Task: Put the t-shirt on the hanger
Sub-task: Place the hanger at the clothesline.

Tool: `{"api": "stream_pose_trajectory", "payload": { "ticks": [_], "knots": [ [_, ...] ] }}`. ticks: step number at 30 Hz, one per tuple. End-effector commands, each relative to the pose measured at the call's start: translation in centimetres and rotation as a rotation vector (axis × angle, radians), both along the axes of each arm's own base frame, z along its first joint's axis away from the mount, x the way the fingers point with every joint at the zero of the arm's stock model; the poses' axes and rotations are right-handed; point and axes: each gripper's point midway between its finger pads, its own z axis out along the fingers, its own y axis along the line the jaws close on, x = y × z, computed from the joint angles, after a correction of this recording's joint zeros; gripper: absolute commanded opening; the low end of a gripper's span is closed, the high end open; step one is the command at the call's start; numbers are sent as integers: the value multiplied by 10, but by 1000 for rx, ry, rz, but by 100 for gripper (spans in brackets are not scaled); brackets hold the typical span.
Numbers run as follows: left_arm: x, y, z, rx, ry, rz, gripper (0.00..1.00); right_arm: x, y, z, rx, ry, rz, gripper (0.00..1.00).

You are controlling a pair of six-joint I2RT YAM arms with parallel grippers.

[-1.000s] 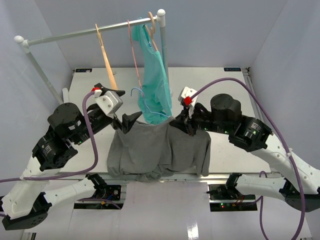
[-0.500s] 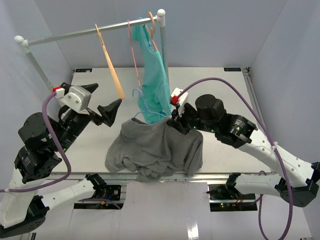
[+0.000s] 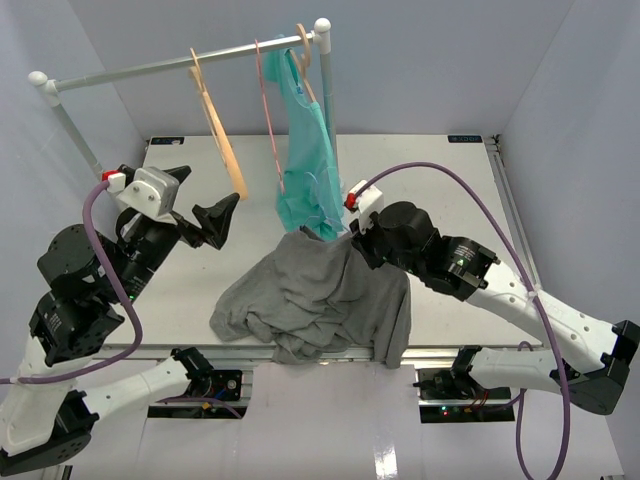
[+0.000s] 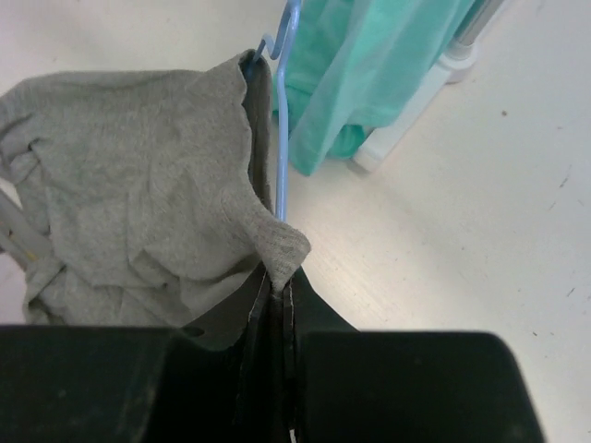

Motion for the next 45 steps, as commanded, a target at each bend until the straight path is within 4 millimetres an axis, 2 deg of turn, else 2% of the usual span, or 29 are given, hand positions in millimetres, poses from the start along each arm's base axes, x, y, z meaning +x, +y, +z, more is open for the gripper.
{"api": "stream_pose_trajectory", "payload": {
  "ticks": [1, 4, 8, 11, 13, 14, 20, 21, 23, 26, 28, 29, 31, 35, 36, 38, 41, 45],
  "knots": [
    [1, 3, 1, -37, 6, 19, 98, 30, 7, 84, 252, -188, -133, 8],
    [7, 3, -4, -64, 17, 43, 98, 38, 17, 109, 323, -227, -141, 8],
    [14, 3, -20, -94, 31, 83, 98, 48, 33, 147, 422, -274, -170, 8],
    [12, 7, -25, -111, 26, 89, 98, 59, 47, 162, 442, -303, -200, 8],
    [8, 12, -24, -133, 26, 91, 98, 66, 49, 185, 473, -352, -222, 8],
    [7, 15, -24, -142, 24, 96, 98, 71, 52, 183, 463, -362, -232, 8],
    [-16, 40, -8, -231, -13, 87, 98, 114, 75, 214, 388, -485, -336, 8],
    [-19, 43, -6, -244, -18, 85, 98, 120, 79, 206, 365, -482, -352, 8],
    [-27, 50, -3, -269, -31, 73, 98, 125, 80, 221, 374, -509, -381, 8],
    [-34, 54, -4, -279, -36, 60, 98, 126, 84, 219, 390, -485, -385, 8],
    [-38, 59, -4, -287, -41, 59, 98, 125, 87, 208, 394, -453, -383, 8],
    [-39, 60, -4, -289, -43, 60, 98, 123, 85, 210, 400, -454, -383, 8],
    [-41, 65, -5, -295, -47, 70, 98, 121, 83, 190, 388, -417, -386, 8],
    [-45, 71, -5, -297, -52, 77, 98, 111, 76, 170, 387, -397, -369, 8],
    [-45, 73, -4, -300, -54, 81, 98, 106, 72, 160, 381, -395, -367, 8],
    [-46, 75, -3, -303, -55, 88, 98, 105, 66, 153, 380, -411, -372, 8],
    [-45, 74, -3, -302, -52, 85, 98, 106, 64, 151, 367, -436, -374, 8],
    [-42, 69, -5, -295, -41, 83, 98, 110, 72, 165, 366, -478, -345, 8]
  ]
}}
